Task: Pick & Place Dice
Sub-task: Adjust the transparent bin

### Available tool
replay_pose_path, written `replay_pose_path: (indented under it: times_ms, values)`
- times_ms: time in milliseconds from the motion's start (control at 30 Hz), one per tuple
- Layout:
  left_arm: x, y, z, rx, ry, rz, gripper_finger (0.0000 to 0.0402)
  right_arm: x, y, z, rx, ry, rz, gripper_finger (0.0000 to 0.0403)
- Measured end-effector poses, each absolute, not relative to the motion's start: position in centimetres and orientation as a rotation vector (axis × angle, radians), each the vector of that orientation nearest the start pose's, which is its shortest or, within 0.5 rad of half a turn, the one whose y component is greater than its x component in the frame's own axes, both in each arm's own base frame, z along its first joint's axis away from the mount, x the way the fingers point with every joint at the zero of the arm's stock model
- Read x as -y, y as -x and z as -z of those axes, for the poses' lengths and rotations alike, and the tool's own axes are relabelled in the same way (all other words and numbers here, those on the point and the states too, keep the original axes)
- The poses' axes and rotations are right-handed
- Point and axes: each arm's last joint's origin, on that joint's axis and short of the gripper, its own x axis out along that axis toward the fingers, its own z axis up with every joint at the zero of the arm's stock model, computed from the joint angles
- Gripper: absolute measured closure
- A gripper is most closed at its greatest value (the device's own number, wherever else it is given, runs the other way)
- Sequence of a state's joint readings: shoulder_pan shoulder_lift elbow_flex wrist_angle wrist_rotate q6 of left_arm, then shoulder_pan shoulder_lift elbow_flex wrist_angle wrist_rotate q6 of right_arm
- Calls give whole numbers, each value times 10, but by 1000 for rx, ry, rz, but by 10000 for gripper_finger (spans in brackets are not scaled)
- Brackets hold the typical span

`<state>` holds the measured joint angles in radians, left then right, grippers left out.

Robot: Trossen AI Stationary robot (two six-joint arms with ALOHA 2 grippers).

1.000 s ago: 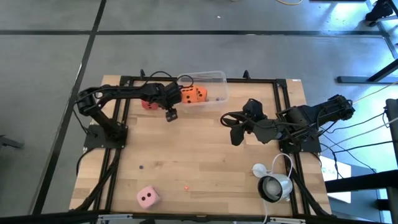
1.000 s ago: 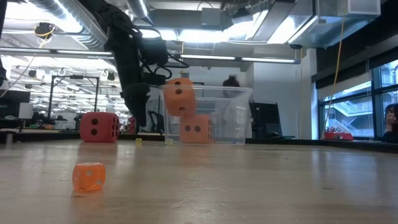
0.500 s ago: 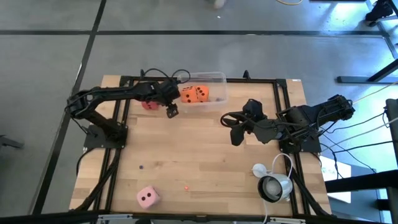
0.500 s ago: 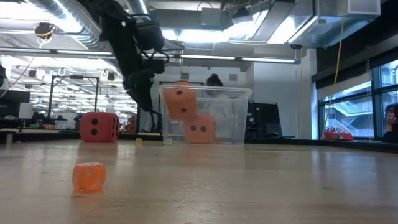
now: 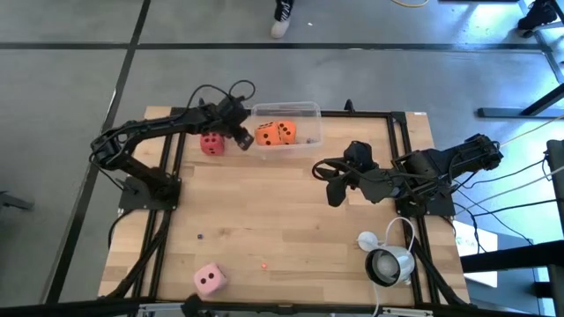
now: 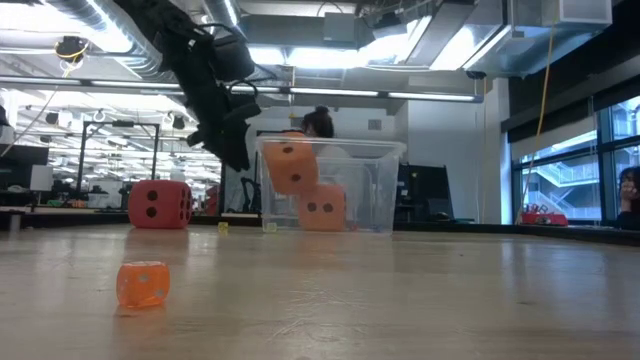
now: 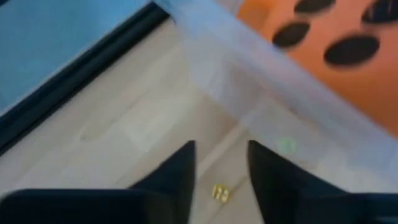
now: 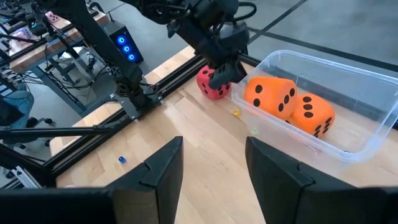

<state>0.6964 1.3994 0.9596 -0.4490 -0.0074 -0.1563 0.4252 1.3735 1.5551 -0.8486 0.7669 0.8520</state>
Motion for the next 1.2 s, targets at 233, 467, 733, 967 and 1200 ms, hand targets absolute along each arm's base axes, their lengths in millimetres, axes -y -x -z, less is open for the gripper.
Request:
replay_pose_path:
  times_ms: [233, 467, 733, 967, 1200]
  values:
    - [-191, -218, -245, -690, 489, -693, 394, -92, -252, -411, -370, -447, 530, 230]
    - [-192, -224, -249, -605, 520, -624, 400, -92, -252, -411, -370, -447, 530, 230]
    - [-193, -234, -249, -540, 545, -587, 401, -92, -252, -411, -369, -441, 532, 230]
    - [-199, -246, -242, -475, 614, -526, 401, -92, -252, -411, -369, -441, 531, 230]
    - [-198, -226, -250, -560, 515, -531, 398, -92, -252, -411, -372, -442, 529, 230]
